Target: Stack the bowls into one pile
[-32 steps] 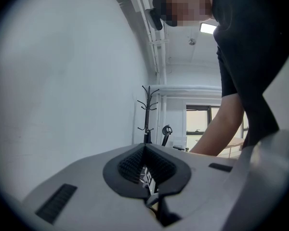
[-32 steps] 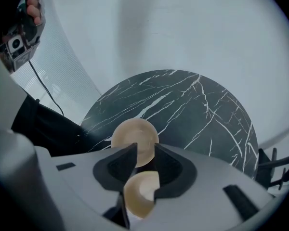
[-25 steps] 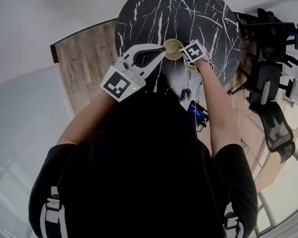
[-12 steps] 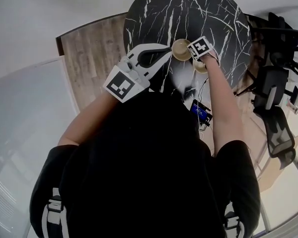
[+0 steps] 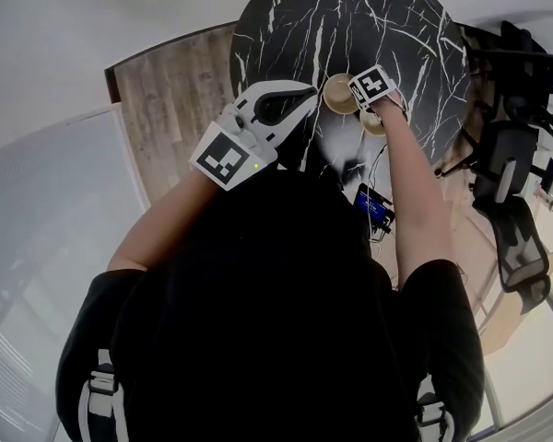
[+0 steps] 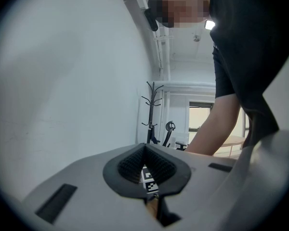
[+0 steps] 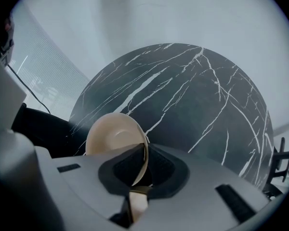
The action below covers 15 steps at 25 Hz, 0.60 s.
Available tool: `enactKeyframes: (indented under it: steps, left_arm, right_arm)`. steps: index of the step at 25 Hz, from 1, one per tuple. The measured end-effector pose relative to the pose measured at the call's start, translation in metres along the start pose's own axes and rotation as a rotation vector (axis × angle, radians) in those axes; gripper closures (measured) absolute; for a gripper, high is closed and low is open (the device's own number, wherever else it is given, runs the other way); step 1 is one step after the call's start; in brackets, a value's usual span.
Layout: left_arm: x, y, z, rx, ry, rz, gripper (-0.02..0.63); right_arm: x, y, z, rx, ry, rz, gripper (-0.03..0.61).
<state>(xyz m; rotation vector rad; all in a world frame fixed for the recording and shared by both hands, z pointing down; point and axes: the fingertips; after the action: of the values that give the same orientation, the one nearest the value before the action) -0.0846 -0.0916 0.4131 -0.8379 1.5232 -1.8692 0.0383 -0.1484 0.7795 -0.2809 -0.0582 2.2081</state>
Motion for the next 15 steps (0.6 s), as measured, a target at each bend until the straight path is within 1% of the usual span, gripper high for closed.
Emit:
enactKeyframes:
  steps: [10,15]
  left_arm:
    - [-0.007,0.005,0.004,-0.002,-0.007,0.001,0.611]
    - [-0.013,0.008,0.007,-0.005,-0.016,0.005,0.611]
  right_arm:
    - [0.009,0.008,-0.014,-0.035,0.083,0.033,0.568]
    - [0.010,0.014,-0.027,-0.046,0.093,0.021,0.568]
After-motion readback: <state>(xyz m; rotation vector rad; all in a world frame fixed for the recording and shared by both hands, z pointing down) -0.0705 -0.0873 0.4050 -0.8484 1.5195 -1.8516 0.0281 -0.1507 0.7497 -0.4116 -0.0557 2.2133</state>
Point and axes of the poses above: the fingertips, and each gripper's own axes: z forward along the fingers, x to its left, y out of its top
